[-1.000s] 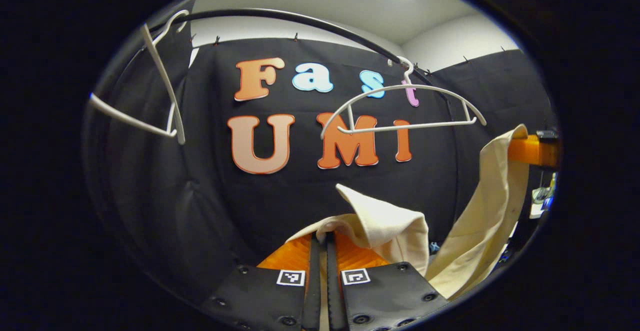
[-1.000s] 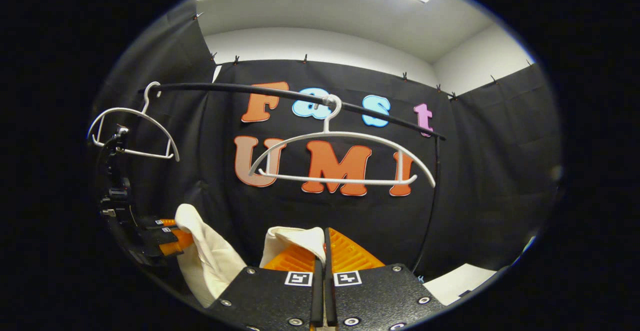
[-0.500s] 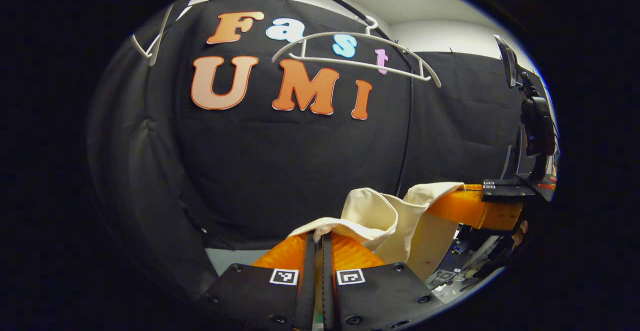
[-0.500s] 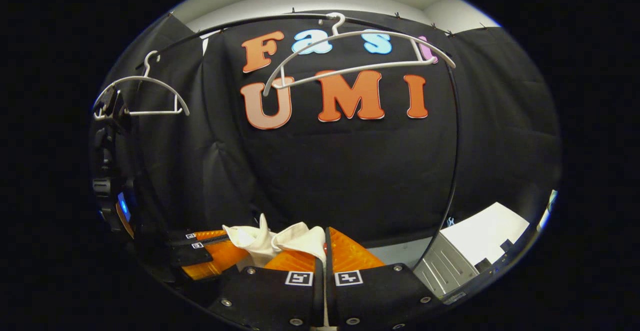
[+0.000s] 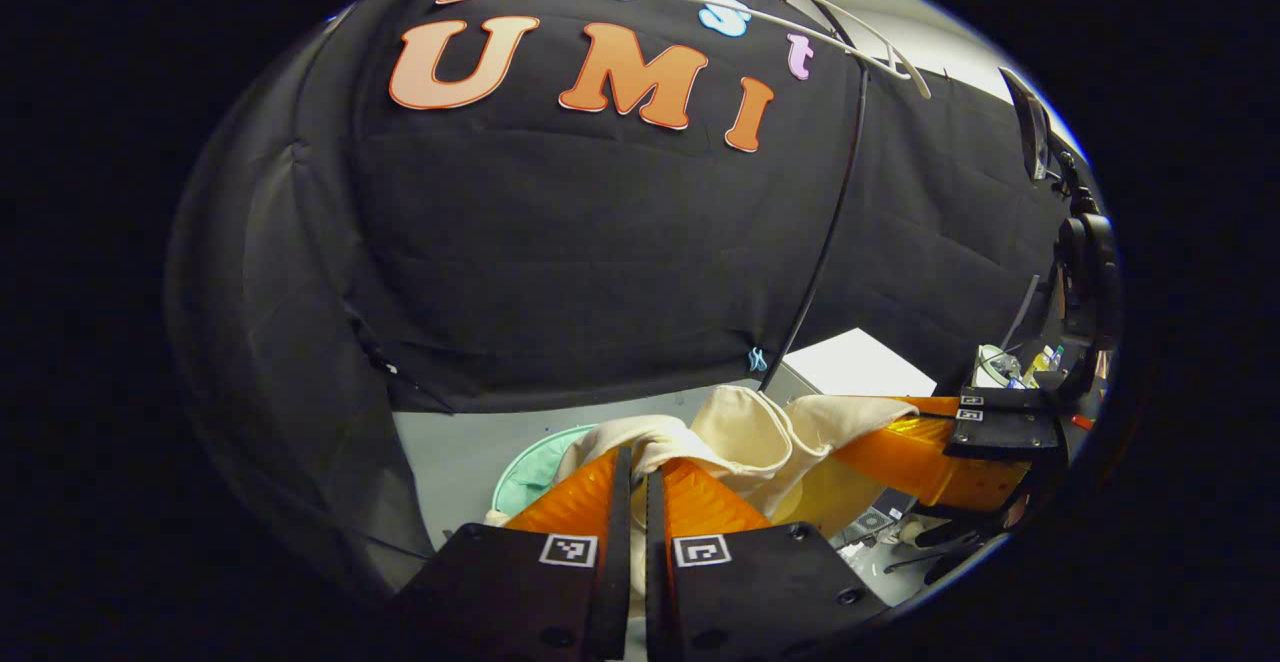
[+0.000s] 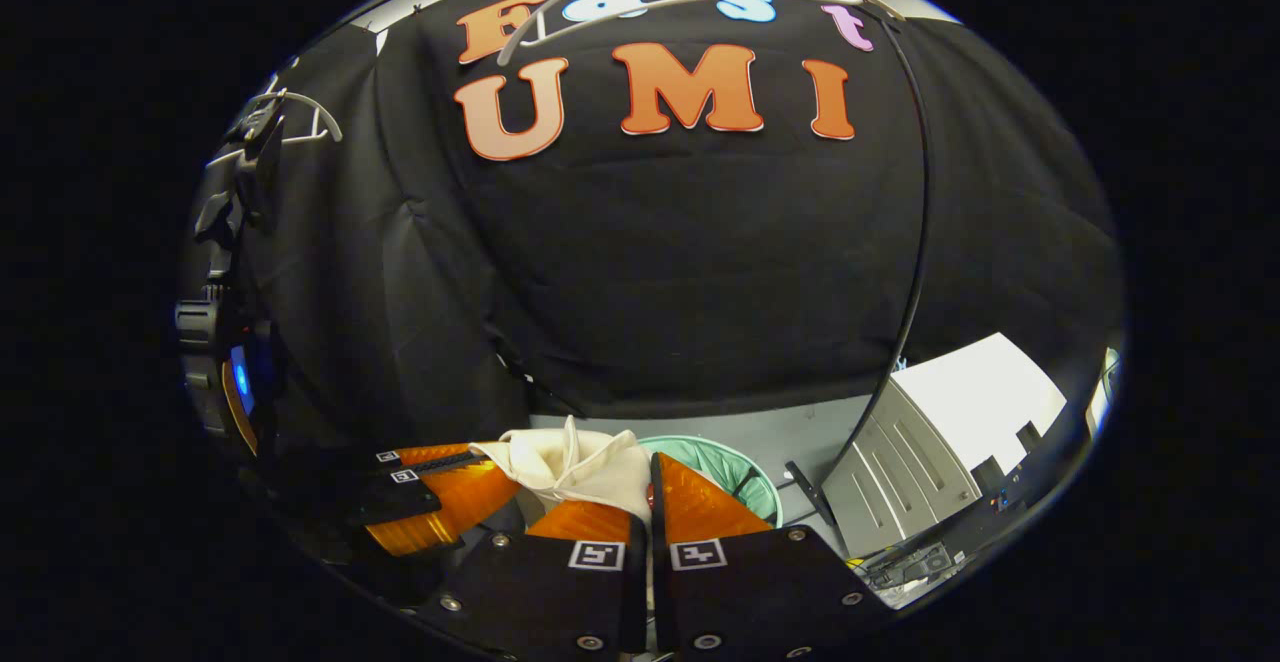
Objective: Grasp the clothes on the hanger with both hands and then place them into the laundry hamper below.
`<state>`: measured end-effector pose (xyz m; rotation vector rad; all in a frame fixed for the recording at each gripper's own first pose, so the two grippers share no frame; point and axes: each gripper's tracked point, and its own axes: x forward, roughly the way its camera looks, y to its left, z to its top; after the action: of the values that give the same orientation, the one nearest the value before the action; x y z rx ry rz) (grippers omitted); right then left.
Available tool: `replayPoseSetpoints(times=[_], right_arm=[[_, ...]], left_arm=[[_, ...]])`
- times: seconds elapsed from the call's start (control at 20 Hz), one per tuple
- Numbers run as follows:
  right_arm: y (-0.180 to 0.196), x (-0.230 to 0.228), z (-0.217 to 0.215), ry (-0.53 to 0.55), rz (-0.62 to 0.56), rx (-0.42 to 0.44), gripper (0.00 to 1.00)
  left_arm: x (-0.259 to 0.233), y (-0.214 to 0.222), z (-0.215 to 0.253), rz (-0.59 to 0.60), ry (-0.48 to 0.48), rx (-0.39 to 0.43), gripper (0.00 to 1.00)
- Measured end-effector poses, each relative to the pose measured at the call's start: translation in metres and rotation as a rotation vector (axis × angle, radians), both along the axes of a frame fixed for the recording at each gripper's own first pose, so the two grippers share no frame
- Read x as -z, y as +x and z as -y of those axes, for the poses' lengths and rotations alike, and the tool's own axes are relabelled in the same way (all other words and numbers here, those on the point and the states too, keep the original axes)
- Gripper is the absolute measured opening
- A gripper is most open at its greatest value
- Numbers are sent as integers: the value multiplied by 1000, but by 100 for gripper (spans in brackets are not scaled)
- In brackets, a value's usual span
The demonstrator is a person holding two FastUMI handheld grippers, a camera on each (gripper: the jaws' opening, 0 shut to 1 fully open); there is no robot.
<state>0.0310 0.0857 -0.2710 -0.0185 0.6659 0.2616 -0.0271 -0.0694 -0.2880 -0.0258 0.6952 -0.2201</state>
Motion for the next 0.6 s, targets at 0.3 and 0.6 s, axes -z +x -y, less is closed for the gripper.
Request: replayPoseSetpoints(times=[0.3,0.6], right_arm=[[-16,48,16,-42,-127,50,11],[-33,69,23,-35,-197,67,46]], left_arm=[[26,-8,-17,-99,8,-53,18],[59,-39,-33,-235,12,-113,45]])
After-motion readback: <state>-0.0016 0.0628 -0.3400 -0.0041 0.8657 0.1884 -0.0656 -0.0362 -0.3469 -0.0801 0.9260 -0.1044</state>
